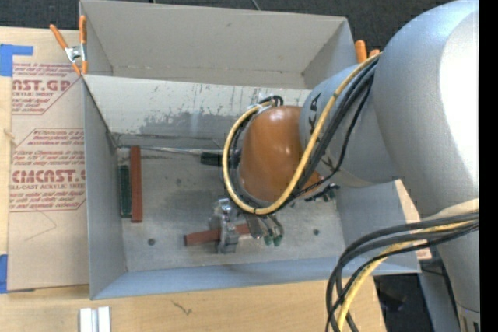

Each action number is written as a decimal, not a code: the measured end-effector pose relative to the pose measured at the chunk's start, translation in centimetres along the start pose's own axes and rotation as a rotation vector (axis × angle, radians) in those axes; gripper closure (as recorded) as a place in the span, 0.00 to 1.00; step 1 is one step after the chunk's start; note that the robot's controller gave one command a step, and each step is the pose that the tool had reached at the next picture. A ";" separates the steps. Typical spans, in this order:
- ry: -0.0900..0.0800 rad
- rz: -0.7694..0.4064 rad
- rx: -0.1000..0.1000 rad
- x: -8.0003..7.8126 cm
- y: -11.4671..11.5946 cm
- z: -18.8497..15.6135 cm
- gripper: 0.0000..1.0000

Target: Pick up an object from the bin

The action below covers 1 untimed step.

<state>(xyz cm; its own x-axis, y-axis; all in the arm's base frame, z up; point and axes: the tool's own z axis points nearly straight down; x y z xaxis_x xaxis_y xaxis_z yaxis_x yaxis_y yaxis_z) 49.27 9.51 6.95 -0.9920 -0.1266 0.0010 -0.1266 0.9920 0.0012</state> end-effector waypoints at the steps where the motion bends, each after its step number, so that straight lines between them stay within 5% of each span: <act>1: 0.000 0.000 0.000 0.0 0.0 0.0 1.00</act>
Offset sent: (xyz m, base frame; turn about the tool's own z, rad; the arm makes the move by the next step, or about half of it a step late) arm -0.0007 -0.0051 0.1731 -0.0214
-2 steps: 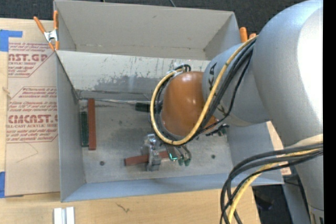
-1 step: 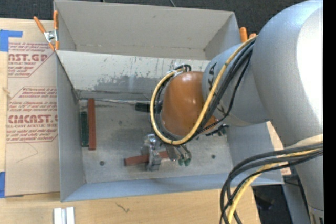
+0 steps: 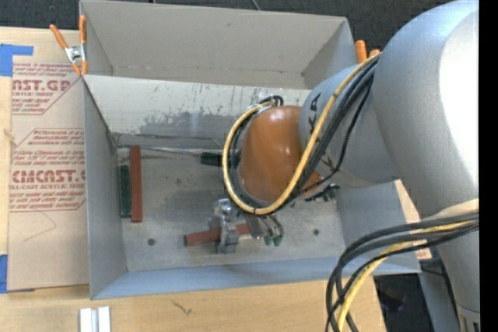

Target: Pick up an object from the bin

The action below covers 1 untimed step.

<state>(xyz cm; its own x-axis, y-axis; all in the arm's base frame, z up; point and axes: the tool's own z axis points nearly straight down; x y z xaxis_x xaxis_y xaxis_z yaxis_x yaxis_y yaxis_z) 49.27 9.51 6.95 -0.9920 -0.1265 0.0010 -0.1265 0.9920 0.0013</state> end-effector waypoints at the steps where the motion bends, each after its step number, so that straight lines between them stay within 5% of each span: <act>1: -0.008 -0.022 0.001 0.0 -0.4 -17.5 1.00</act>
Offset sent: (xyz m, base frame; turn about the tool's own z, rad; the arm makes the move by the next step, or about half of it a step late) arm 0.0000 0.0000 0.0000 0.0000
